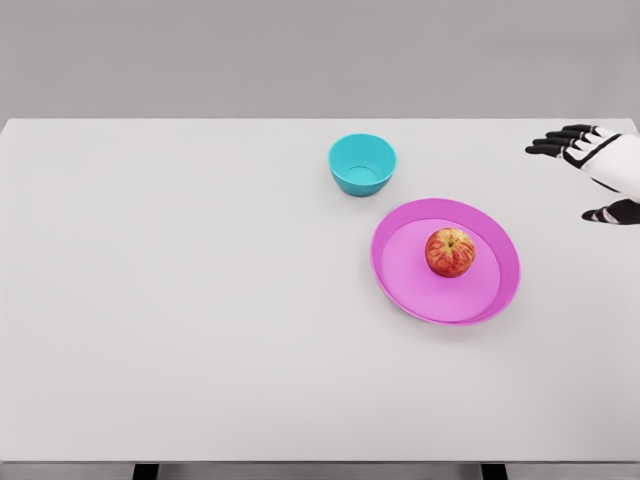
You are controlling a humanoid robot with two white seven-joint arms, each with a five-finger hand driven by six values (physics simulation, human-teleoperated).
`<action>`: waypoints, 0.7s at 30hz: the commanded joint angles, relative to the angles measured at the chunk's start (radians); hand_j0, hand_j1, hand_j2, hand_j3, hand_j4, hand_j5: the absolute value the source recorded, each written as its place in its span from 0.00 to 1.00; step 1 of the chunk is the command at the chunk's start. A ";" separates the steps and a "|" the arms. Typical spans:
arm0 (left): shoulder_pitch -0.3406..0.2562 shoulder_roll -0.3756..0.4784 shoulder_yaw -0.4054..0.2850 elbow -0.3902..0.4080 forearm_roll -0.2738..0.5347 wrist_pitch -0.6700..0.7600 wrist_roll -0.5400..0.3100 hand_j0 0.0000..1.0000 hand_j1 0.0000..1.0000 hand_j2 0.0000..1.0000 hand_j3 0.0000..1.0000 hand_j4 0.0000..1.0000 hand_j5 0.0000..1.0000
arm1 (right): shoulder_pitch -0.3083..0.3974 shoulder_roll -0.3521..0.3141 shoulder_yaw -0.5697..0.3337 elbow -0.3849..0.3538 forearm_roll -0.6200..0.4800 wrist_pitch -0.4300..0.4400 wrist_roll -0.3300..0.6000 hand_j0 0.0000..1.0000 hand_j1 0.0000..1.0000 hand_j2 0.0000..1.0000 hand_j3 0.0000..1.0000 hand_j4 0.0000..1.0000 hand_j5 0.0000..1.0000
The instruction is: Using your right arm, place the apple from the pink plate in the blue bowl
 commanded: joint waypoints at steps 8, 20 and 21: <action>0.000 0.000 0.000 0.000 -0.001 0.000 0.000 1.00 1.00 1.00 1.00 1.00 1.00 | 0.011 -0.002 0.003 0.005 -0.002 0.001 0.014 1.00 1.00 1.00 1.00 1.00 1.00; 0.000 0.000 0.000 0.000 -0.001 0.000 0.000 1.00 1.00 1.00 1.00 1.00 1.00 | -0.204 0.078 0.142 -0.075 -0.010 0.001 0.416 1.00 1.00 1.00 1.00 1.00 1.00; 0.000 0.000 0.000 0.000 -0.001 0.000 0.000 1.00 1.00 1.00 1.00 1.00 1.00 | -0.245 0.093 0.199 -0.060 -0.010 0.001 0.416 1.00 1.00 1.00 1.00 1.00 1.00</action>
